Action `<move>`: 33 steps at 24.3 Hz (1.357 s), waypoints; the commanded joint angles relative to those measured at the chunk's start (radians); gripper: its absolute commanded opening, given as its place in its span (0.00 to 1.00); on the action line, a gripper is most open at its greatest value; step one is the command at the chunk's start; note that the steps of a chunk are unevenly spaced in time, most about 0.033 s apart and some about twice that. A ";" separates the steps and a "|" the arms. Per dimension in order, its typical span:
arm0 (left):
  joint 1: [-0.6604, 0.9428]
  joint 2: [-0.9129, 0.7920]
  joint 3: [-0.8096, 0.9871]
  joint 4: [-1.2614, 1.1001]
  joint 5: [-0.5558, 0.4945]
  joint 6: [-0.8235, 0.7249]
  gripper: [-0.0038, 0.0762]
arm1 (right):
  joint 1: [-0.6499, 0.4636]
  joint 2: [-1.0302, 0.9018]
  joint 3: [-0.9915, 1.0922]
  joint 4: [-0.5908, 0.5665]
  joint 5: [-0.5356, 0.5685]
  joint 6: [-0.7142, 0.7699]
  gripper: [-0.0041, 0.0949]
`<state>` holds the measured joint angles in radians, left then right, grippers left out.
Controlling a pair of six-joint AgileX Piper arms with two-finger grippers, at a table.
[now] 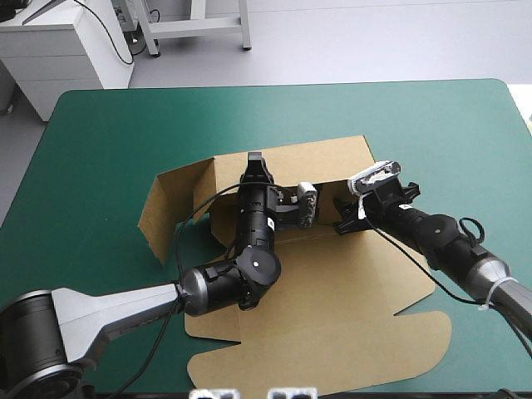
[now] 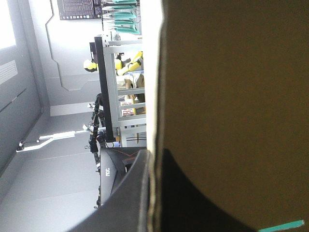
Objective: Fold the box
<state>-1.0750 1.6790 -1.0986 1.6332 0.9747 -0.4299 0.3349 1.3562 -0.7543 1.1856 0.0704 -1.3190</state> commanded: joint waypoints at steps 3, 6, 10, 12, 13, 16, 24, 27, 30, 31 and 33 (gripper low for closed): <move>-0.004 -0.052 -0.024 0.066 0.027 -0.013 0.04 | 0.000 -0.025 -0.034 0.044 -0.062 -0.014 0.52; -0.004 -0.052 -0.024 0.066 0.027 -0.013 0.04 | 0.000 -0.025 -0.034 0.044 -0.057 -0.014 0.05; -0.004 -0.052 -0.024 0.071 0.035 -0.013 0.04 | 0.000 -0.025 -0.034 0.060 -0.057 -0.006 0.04; -0.004 -0.052 -0.024 0.078 0.037 -0.013 0.04 | 0.000 -0.025 -0.034 0.061 -0.055 -0.006 0.04; -0.004 -0.052 -0.024 0.082 0.037 -0.013 0.05 | 0.000 -0.025 -0.034 0.061 -0.052 -0.006 0.04; 0.005 -0.052 -0.024 0.115 0.029 -0.013 0.17 | 0.000 -0.025 -0.034 0.061 -0.051 -0.006 0.04; 0.014 -0.052 -0.025 0.115 0.024 -0.023 0.65 | 0.000 -0.025 -0.036 0.085 -0.103 -0.006 0.04; -0.060 -0.052 -0.025 0.115 0.102 -0.023 0.64 | 0.000 -0.014 -0.040 0.090 -0.184 -0.010 0.04; -0.163 -0.052 -0.025 0.108 0.166 -0.069 0.64 | 0.000 0.034 -0.072 0.083 -0.180 -0.012 0.04; -0.200 -0.052 -0.025 0.100 0.186 -0.089 0.64 | 0.000 0.058 -0.089 0.083 -0.180 -0.012 0.04; -0.238 -0.052 -0.025 0.085 0.207 -0.098 0.64 | 0.000 0.087 -0.114 0.083 -0.177 -0.012 0.04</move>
<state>-1.2643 1.6779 -1.0974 1.6857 1.0965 -0.4939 0.3356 1.4384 -0.8133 1.2740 -0.0822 -1.3179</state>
